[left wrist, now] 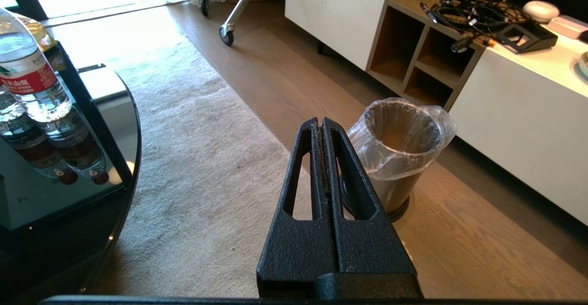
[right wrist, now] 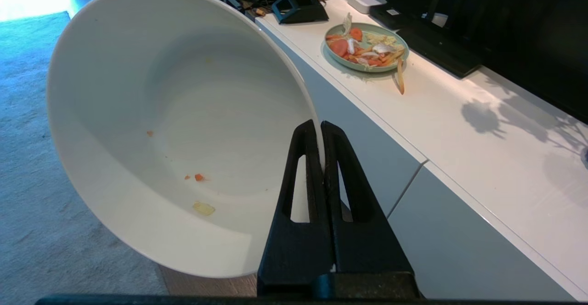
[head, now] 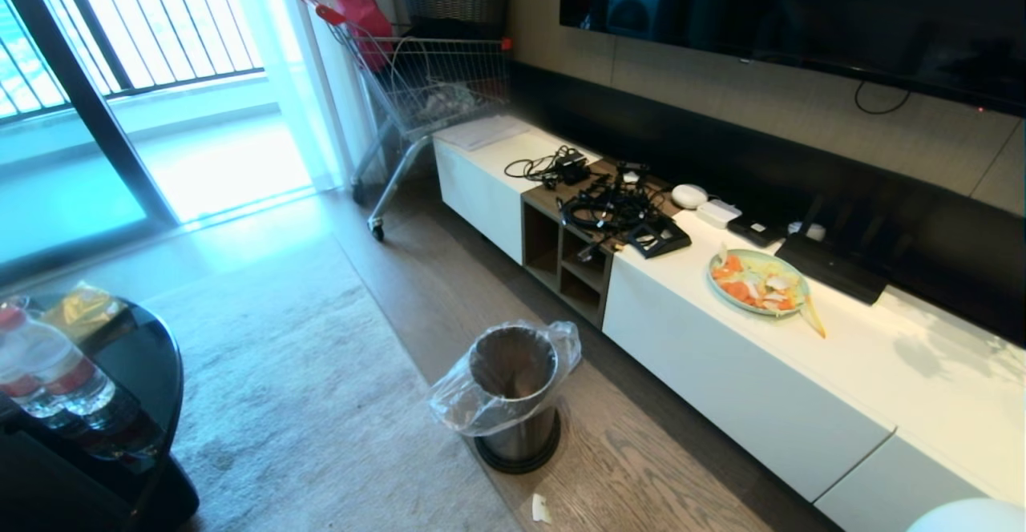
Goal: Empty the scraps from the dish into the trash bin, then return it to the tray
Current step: Put the bowl back to the table
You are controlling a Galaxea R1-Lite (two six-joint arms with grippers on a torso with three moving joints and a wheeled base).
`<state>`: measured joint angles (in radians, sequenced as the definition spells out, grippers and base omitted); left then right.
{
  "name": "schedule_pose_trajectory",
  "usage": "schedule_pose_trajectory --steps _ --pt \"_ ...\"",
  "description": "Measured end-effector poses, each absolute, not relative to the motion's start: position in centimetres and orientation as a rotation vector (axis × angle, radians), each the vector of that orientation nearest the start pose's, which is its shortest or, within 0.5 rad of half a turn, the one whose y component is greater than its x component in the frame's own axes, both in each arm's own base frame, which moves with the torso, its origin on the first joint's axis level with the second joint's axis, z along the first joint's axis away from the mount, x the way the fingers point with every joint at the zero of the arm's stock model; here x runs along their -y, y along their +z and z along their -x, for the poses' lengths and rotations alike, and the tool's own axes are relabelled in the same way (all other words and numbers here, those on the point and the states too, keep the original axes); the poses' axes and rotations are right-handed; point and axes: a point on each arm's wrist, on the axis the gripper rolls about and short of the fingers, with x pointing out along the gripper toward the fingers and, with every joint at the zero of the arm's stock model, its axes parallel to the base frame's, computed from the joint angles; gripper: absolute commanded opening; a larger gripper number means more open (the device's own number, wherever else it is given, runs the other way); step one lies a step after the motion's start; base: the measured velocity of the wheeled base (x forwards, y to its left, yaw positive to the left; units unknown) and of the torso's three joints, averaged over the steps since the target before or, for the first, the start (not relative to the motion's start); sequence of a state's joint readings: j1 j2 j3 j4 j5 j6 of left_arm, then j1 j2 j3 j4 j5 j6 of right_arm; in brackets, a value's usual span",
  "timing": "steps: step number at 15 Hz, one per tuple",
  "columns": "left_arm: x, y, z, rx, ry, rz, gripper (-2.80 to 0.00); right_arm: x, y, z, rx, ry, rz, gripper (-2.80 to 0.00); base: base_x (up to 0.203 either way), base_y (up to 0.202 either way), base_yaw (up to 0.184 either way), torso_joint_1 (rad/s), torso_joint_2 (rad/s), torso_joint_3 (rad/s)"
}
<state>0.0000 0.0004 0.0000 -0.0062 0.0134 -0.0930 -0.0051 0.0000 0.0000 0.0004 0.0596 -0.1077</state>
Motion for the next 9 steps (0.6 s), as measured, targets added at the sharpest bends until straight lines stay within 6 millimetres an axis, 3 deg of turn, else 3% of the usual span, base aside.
schedule_pose_trajectory --steps 9 --pt "-0.03 7.62 2.28 0.006 0.013 0.093 -2.8 -0.14 7.55 2.28 0.003 0.053 0.104 -2.8 0.0 0.0 0.0 0.0 0.0 0.0"
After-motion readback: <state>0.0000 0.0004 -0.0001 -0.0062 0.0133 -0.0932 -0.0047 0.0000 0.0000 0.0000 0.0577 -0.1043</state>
